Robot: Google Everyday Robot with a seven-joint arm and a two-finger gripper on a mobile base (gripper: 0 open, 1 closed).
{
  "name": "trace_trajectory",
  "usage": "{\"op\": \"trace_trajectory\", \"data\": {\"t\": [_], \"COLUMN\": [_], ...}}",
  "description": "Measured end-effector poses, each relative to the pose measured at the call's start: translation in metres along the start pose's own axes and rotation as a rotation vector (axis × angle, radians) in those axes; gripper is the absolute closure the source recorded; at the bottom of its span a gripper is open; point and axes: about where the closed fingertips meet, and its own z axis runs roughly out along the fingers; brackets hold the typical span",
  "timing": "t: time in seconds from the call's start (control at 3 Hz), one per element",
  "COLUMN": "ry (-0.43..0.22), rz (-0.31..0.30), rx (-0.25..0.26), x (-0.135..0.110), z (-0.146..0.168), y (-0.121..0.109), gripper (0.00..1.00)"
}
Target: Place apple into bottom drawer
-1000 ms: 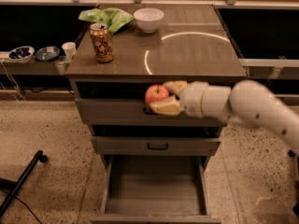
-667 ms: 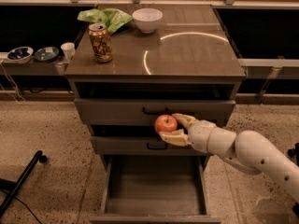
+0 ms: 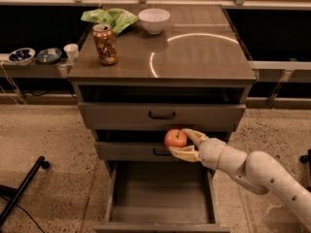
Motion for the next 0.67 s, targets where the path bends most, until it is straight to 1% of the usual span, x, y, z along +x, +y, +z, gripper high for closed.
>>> {"op": "trace_trajectory", "data": {"t": [0.33,0.67], "ry": [-0.010,-0.016], "rz": [-0.048,-0.077], "rx": [-0.057,-0.175], "x": [0.057,0.107], "z": [-0.002,-0.006], "y": [-0.025,-0.024], "gripper": [1.00,1.00]}}
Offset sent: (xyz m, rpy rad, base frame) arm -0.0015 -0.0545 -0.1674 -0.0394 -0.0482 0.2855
